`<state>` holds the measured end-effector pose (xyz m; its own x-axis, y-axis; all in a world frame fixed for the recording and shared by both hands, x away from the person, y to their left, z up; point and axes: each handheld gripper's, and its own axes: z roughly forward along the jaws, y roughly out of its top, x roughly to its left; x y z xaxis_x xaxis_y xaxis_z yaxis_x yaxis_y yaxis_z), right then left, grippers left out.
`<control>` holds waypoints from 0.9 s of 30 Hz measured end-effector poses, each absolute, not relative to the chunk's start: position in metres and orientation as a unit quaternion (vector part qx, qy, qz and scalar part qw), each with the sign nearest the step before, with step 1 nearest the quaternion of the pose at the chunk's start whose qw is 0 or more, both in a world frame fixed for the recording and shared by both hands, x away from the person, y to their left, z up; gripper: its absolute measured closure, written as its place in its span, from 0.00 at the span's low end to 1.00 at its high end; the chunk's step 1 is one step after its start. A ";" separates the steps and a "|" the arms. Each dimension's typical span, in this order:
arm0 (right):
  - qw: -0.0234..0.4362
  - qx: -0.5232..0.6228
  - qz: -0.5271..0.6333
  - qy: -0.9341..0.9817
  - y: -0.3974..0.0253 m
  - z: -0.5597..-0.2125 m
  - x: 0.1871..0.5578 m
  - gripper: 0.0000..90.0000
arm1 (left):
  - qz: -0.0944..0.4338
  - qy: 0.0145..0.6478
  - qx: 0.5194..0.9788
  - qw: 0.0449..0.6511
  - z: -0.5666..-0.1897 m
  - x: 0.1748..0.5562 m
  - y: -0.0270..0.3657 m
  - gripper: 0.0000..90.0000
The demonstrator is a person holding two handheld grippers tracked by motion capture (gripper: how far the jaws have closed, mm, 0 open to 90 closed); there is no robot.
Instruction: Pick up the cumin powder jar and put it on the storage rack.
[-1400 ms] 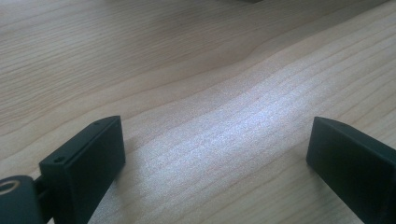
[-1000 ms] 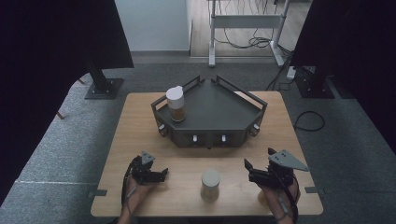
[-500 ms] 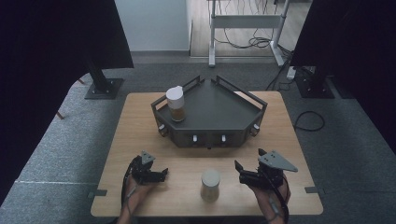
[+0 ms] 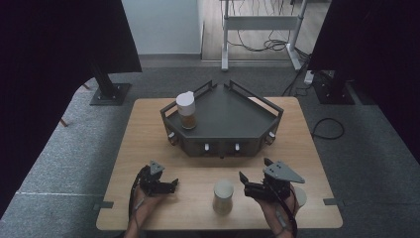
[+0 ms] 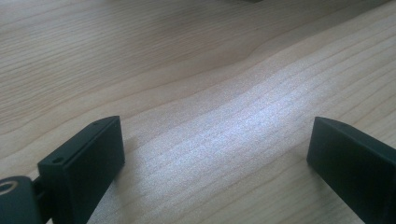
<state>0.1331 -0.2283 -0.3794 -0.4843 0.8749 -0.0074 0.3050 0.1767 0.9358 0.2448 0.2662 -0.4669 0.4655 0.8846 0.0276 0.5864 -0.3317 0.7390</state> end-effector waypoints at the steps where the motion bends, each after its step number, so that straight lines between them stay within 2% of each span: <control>1: 0.291 0.412 0.491 0.710 -0.226 -0.380 0.132 0.09 | 0.220 0.468 0.786 0.339 -0.467 0.245 0.266 0.04; 27: 0.277 0.372 0.511 0.724 -0.195 -0.384 0.131 0.09 | 0.220 0.469 0.785 0.339 -0.467 0.244 0.266 0.04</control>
